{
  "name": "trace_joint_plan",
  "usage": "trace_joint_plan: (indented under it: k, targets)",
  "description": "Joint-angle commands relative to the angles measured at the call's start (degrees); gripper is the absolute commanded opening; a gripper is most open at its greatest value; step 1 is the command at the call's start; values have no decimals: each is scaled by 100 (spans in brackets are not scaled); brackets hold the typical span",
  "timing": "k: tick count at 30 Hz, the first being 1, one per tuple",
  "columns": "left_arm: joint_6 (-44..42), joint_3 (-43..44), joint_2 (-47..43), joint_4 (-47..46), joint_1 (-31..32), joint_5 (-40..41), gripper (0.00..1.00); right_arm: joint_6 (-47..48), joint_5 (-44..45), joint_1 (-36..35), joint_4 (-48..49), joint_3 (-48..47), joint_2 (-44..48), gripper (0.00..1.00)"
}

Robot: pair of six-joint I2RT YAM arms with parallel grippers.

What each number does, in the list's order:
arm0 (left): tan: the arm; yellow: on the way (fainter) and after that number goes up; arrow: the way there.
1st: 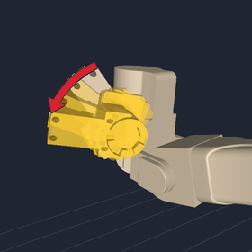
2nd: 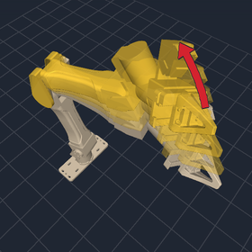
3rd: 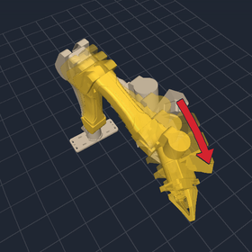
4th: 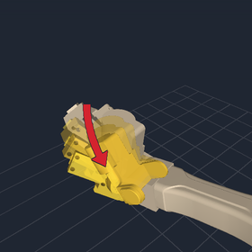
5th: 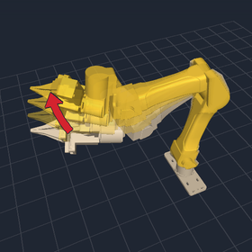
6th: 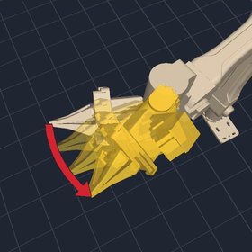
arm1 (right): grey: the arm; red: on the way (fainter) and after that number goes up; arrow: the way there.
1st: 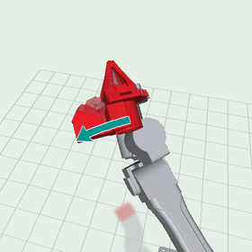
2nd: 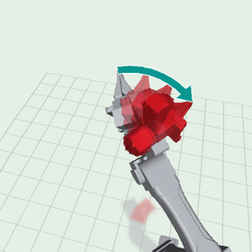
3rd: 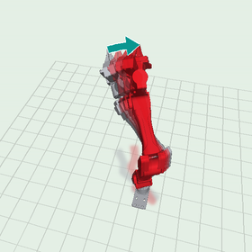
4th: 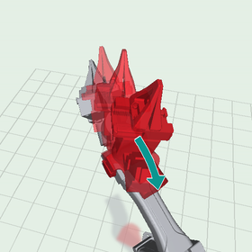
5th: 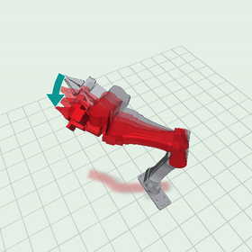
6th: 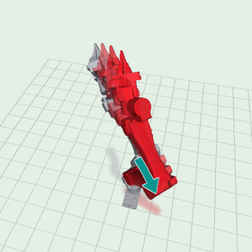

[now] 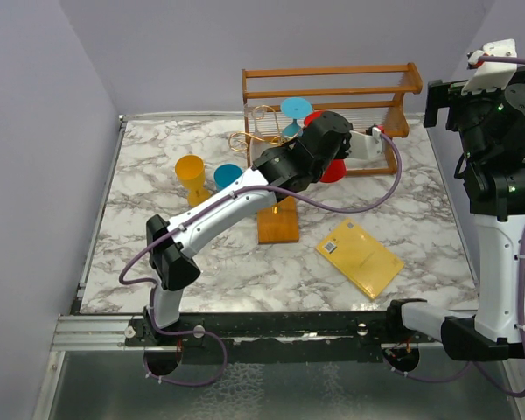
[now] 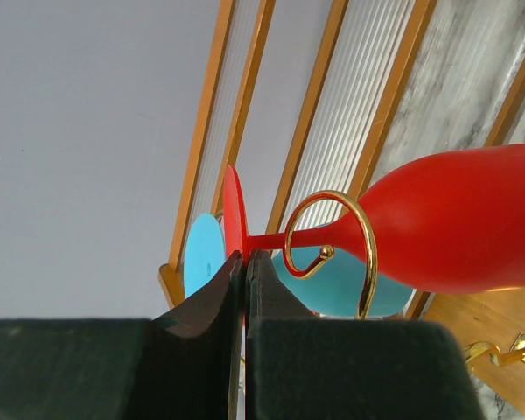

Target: Place the wine glass upside down on the wine glass rack

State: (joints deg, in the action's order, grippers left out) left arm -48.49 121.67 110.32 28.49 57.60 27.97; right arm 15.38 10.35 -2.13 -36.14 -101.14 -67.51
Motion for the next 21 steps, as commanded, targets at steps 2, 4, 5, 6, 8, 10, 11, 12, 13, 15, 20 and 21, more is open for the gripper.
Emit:
trace_joint_plan:
  k: [2,4,5,6,8,10,11,12,13,15,20,21]
  targets:
    - [80,-21,-333,52,21,129,0,71,-173,37,98,46,67,100]
    - [96,-3,-353,126,23,78,0,71,-195,37,107,59,62,100]
    - [94,4,-361,153,23,47,0,70,-205,37,112,67,62,100]
    - [97,12,-375,197,23,21,0,71,-221,37,108,75,62,100]
    - [95,23,-392,276,22,-33,0,71,-234,38,107,76,64,100]
    - [86,24,-419,351,28,-94,0,71,-242,40,107,76,62,100]
    - [78,24,-430,391,31,-126,0,71,-251,38,107,73,63,100]
    - [82,24,-439,416,32,-160,0,71,-265,37,108,78,62,100]
    - [66,24,-451,439,32,-183,0,71,-282,37,112,85,60,100]
    - [46,24,-466,477,44,-202,0,70,-317,37,115,102,53,100]
    - [3,61,-485,601,107,-223,0,60,-367,46,110,121,63,100]
    - [-9,71,-488,638,125,-228,0,62,-369,46,108,121,68,100]
